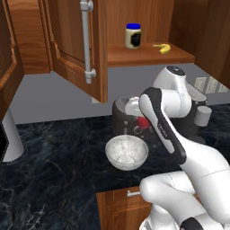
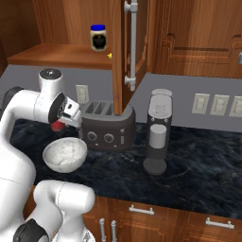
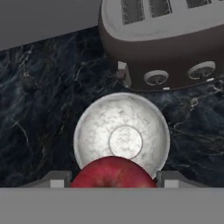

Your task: Open the cabinet. Pick the apple and banana from the cabinet and place them into the bowl. Then close the cabinet.

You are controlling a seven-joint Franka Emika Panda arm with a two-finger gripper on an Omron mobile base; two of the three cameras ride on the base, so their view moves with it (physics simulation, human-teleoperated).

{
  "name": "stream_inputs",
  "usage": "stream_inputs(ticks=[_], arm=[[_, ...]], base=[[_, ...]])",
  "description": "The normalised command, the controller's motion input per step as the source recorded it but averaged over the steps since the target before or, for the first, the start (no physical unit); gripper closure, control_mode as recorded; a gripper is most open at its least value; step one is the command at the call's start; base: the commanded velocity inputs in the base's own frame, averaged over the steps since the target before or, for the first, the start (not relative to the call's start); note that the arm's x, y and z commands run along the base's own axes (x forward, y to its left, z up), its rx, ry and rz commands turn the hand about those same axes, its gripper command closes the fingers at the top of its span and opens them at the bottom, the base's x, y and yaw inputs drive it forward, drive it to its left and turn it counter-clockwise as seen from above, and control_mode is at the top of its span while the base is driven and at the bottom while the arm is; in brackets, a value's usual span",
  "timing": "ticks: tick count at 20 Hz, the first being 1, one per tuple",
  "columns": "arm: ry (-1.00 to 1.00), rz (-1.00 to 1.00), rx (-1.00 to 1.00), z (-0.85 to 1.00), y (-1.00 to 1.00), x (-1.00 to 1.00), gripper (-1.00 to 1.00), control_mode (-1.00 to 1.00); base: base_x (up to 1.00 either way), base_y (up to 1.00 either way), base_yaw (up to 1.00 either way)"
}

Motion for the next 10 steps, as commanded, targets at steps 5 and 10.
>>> stream_inputs(ticks=[5,10], arm=[[0.06,0.0,0.0,-0.63,0.3,0.17,1.0,-1.0],[0.0,0.0,0.0,-0.6,0.27,0.26,1.0,-1.0]], base=[[0.0,0.0,0.0],[0.0,0.0,0.0]])
